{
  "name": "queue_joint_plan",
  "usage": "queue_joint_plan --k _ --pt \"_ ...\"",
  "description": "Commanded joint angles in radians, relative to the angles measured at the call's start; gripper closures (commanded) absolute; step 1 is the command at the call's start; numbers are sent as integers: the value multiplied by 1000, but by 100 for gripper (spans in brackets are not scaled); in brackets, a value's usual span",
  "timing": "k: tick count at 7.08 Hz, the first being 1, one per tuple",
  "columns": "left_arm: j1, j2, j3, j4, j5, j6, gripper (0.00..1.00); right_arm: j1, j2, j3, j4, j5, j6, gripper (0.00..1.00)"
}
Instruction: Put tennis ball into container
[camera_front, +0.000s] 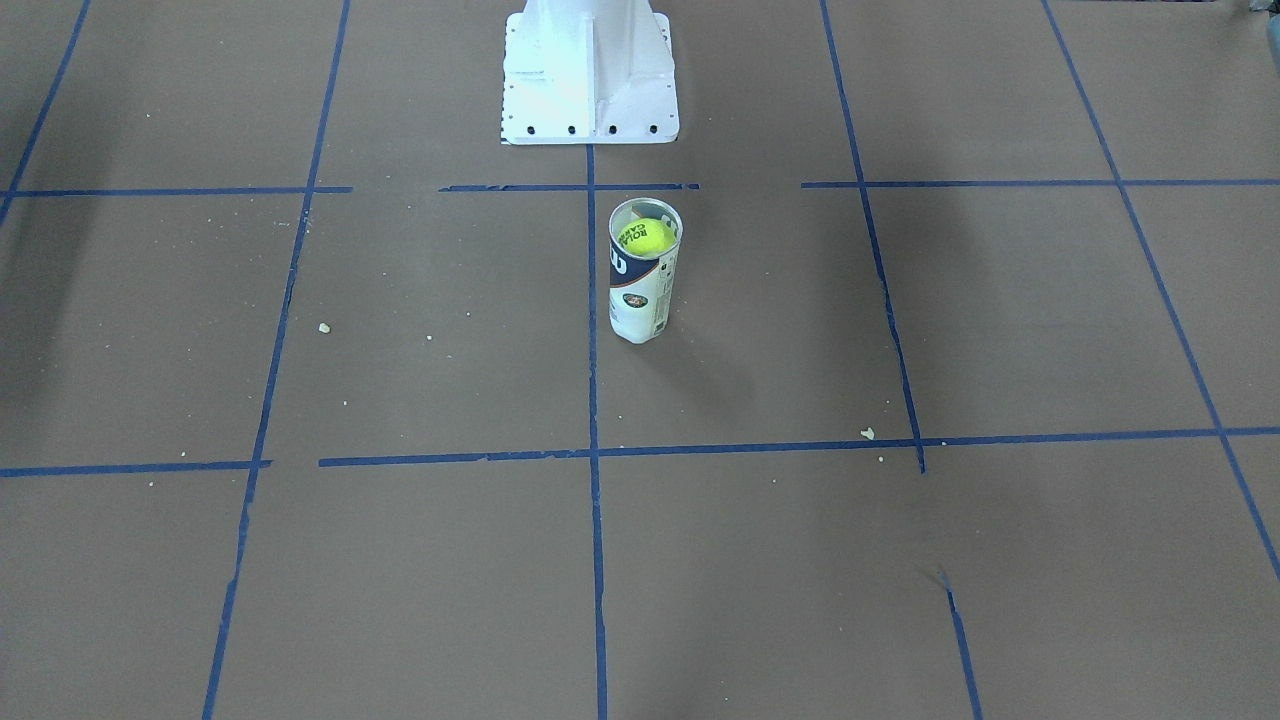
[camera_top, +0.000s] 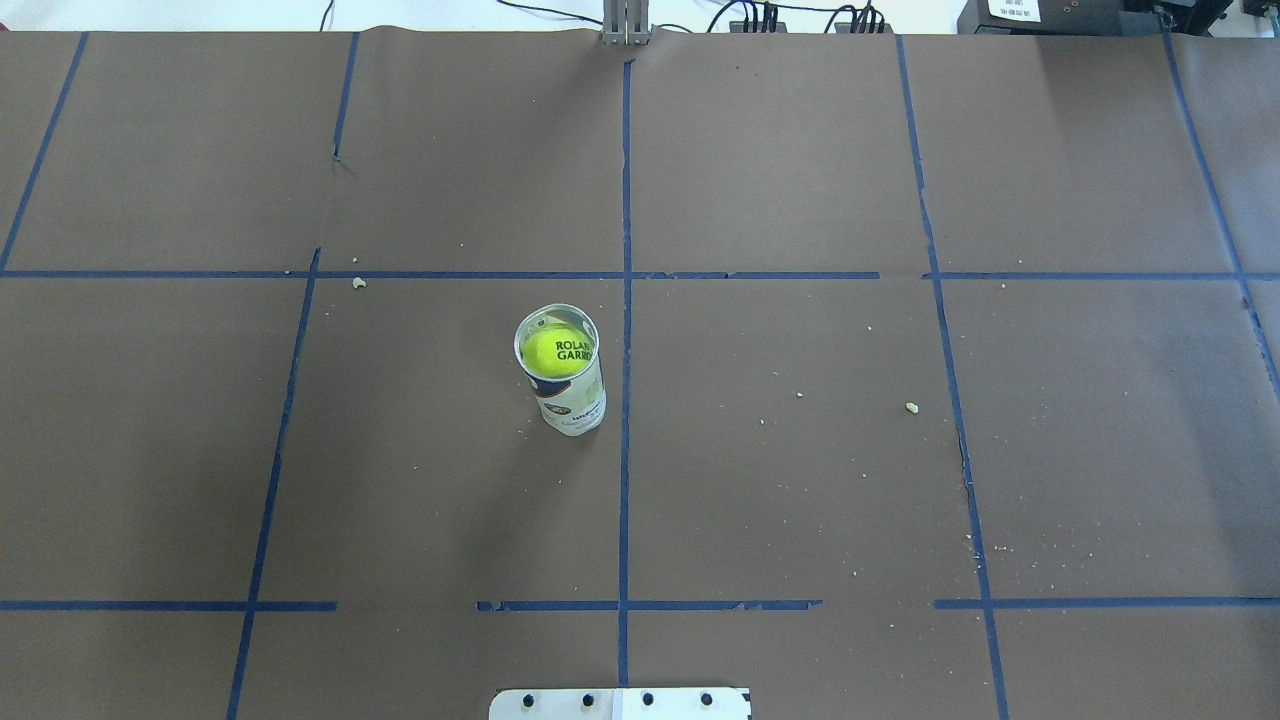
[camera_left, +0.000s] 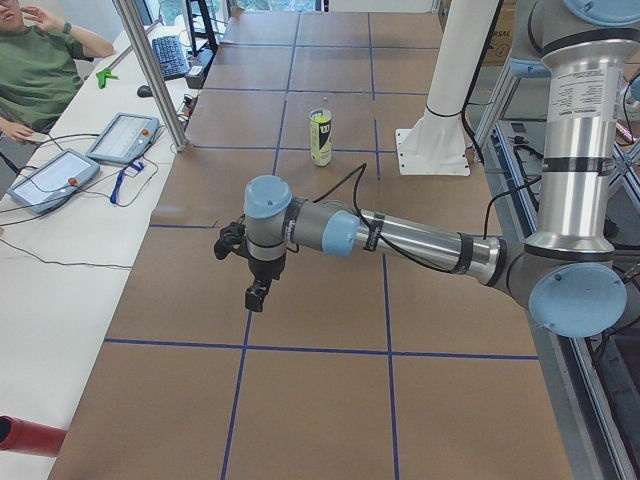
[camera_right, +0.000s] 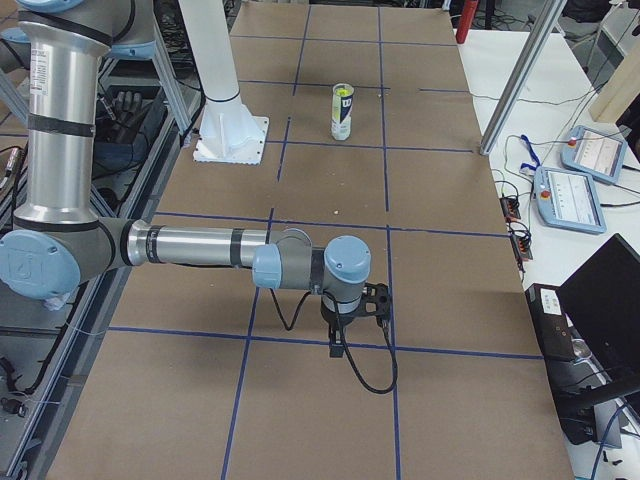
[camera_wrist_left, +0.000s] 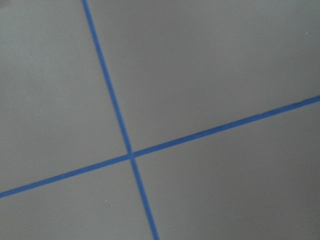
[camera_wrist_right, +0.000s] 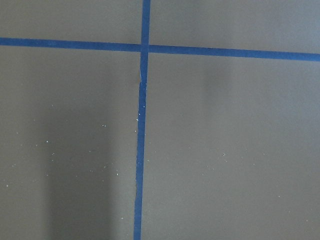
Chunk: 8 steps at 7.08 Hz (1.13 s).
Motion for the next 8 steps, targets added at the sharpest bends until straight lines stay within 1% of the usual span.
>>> queue_joint_plan --k 1,2,3,5,8 --pt "-68 82 30 -17 -34 118 0 0 0 0 0 0 0 0" --pt "-75 94 32 -13 -25 114 0 0 2 0 0 0 0 0" --pt "-73 94 62 -10 -28 105 0 0 0 0 0 0 0 0" --pt "-79 96 90 -16 -37 112 0 0 0 0 0 0 0 0" --pt "-84 106 90 1 -57 108 0 0 0 0 0 0 0 0"
